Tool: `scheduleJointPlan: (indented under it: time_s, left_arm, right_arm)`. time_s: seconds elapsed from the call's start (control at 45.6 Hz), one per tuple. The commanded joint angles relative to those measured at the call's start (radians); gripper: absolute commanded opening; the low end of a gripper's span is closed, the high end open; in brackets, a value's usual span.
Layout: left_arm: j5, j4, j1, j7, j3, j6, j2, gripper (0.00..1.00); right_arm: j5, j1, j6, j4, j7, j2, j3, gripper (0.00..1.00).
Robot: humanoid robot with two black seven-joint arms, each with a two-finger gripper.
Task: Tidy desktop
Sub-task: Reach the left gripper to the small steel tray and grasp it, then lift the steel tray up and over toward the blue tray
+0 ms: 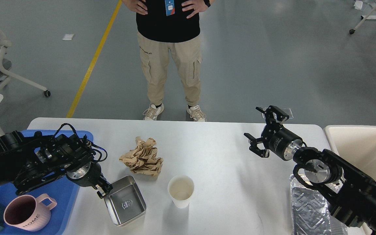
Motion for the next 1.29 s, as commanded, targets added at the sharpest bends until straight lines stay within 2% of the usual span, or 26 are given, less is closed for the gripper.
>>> scheduleJointPlan:
  time_s: [0.0,0.132,0.417,0.767,0.943,1.118,1.272]
  left_arm:
    - [-0.009,-0.011,-0.034,-0.007,-0.011,-0.002,0.005,0.00]
    - [-0.021,-0.026,-0.078,-0.027,-0.021,-0.009,0.042,0.00]
    - [-0.120,-0.167,-0.176,-0.030,-0.043,-0.015,0.216,0.00]
    - [-0.190,-0.373,-0.175,-0.036,-0.185,-0.045,0.500,0.01]
    - [-0.292,-0.405,-0.166,-0.036,-0.228,-0.035,0.643,0.02]
    - [-0.418,-0.402,-0.164,-0.010,-0.232,-0.020,0.741,0.03]
    - [-0.579,-0.393,-0.163,0.055,-0.224,0.031,0.812,0.04]
  right_arm:
    - [0.000,-0.001,0.000,0.000,0.000,0.000,-0.002,1.00]
    - [0.000,-0.003,0.000,-0.002,0.000,0.000,-0.002,1.00]
    - [0.000,-0.003,0.000,-0.003,0.000,0.002,-0.005,1.00]
    - [0.000,0.002,0.000,-0.005,0.000,0.002,-0.008,1.00]
    - [0.000,0.000,0.000,-0.005,0.000,0.002,-0.008,1.00]
    - [0.000,0.002,0.000,-0.005,0.000,0.003,-0.009,1.00]
    - [0.000,0.003,0.000,-0.005,0.000,0.009,-0.011,1.00]
